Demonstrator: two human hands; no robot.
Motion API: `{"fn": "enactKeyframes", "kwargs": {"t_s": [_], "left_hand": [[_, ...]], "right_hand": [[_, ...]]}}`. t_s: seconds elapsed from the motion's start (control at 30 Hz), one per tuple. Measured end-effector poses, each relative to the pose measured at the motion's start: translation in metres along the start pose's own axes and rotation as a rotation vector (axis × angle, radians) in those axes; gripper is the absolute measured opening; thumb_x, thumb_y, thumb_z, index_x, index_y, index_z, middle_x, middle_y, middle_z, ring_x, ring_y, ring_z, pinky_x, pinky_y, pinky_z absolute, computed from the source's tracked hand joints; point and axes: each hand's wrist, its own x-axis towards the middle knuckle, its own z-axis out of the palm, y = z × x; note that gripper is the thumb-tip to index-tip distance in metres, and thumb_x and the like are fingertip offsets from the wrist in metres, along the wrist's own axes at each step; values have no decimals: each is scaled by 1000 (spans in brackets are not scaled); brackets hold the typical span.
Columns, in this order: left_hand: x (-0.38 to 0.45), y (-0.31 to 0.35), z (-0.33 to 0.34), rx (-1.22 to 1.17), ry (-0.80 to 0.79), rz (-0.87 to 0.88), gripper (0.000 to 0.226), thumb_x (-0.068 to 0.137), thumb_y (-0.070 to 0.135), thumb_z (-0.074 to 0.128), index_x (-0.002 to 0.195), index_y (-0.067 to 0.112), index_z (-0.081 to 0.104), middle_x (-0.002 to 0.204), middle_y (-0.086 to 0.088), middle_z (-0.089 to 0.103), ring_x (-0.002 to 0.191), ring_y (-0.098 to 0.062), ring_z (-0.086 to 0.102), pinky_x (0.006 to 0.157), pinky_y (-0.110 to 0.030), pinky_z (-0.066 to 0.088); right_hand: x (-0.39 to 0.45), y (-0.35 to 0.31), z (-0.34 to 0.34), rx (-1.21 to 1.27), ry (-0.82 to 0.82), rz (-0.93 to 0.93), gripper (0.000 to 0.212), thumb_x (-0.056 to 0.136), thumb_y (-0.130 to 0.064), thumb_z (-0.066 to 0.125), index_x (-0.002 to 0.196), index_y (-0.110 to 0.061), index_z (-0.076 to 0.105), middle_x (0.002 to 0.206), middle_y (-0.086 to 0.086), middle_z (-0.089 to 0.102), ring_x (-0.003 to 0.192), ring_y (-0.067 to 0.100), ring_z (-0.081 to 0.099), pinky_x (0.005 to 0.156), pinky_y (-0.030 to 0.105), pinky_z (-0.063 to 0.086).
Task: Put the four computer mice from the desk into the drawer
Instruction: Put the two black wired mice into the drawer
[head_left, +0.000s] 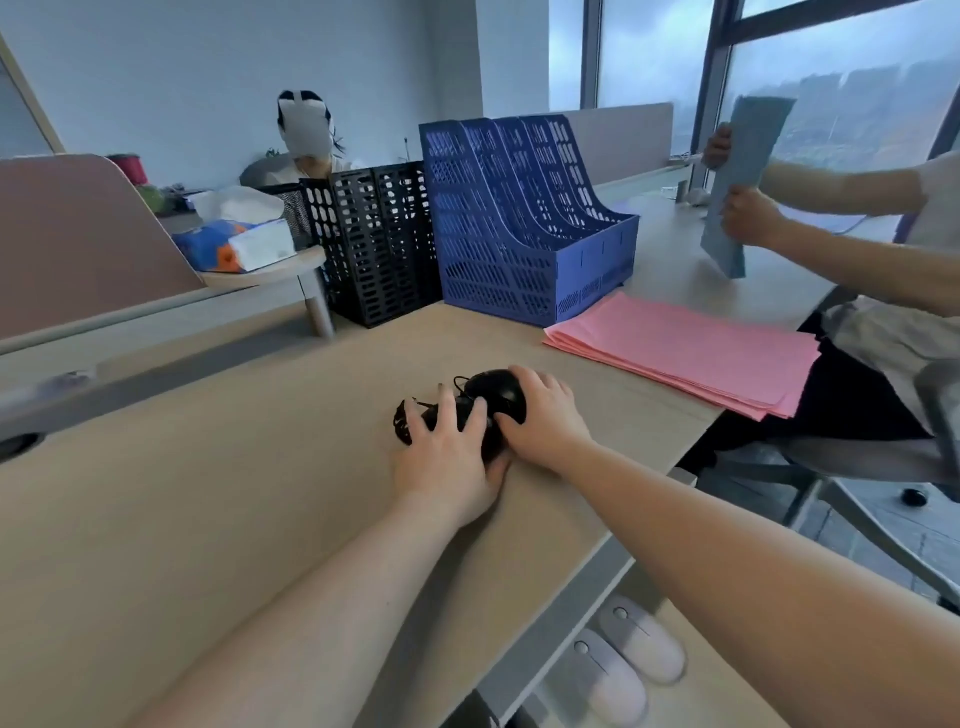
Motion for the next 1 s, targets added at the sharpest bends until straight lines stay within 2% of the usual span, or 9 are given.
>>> {"fn": "enactKeyframes", "kwargs": {"t_s": [0.1,0.23,0.3,0.47,0.67,0.73,0.83,0.9,1.0], "left_hand": [[21,-2,-2,-41,-78,3,74,86,57,48,148,34,16,160,-6,6,142,-50,6,110,-54,30],[36,-1,-9,-22,-149,-39,50,84,48,48,128,25,44,139,-11,40,130,-49,30,103,-48,36],[36,2,-7,-13,-128,-33,47,82,47,53,122,22,48,130,-12,45,122,-46,40,99,-45,39],[27,11,-13,-44,-72,-46,55,80,41,60,128,21,42,124,-10,49,112,-41,50,90,-41,43],[-17,36,-29,36,-82,22,29,87,21,55,116,19,53,122,-8,52,113,-36,52,87,-40,46],[-35,48,-36,61,-79,44,28,87,13,54,114,18,54,120,-8,52,112,-36,52,85,-40,45],[-64,71,-52,89,-75,80,27,87,8,55,112,16,54,119,-8,50,112,-35,50,80,-40,44],[-86,90,-60,88,-63,119,24,88,8,53,111,14,54,117,-9,50,110,-34,50,74,-39,40],[-116,119,-63,84,-49,178,25,89,9,52,114,14,54,116,-10,49,109,-33,50,70,-37,36]], "right_hand": [[21,4,8,16,-21,19,72,86,-35,60,148,-25,26,153,6,33,142,30,25,112,45,32],[34,10,6,-34,-140,-26,83,81,-41,64,150,-31,19,155,4,29,141,29,30,113,43,34],[33,10,5,-46,-140,-31,85,80,-41,65,150,-29,18,153,5,33,139,29,36,110,42,38],[14,6,-5,-177,-112,-30,80,77,-38,65,145,-20,28,138,14,47,126,35,46,98,41,46],[-29,14,-43,-269,-179,39,55,74,-42,66,116,-10,50,113,14,53,99,32,53,73,33,44],[-49,20,-60,-263,-197,60,49,75,-41,66,111,-10,54,101,10,50,86,27,51,68,30,44],[-84,31,-86,-240,-207,85,38,75,-41,66,96,-12,52,93,7,51,80,25,52,58,28,41],[-109,41,-101,-240,-205,93,36,75,-41,66,92,-13,52,90,6,55,79,24,53,58,29,42],[-143,60,-120,-227,-198,107,38,74,-40,67,96,-10,58,89,6,61,79,24,58,65,34,48]]}}
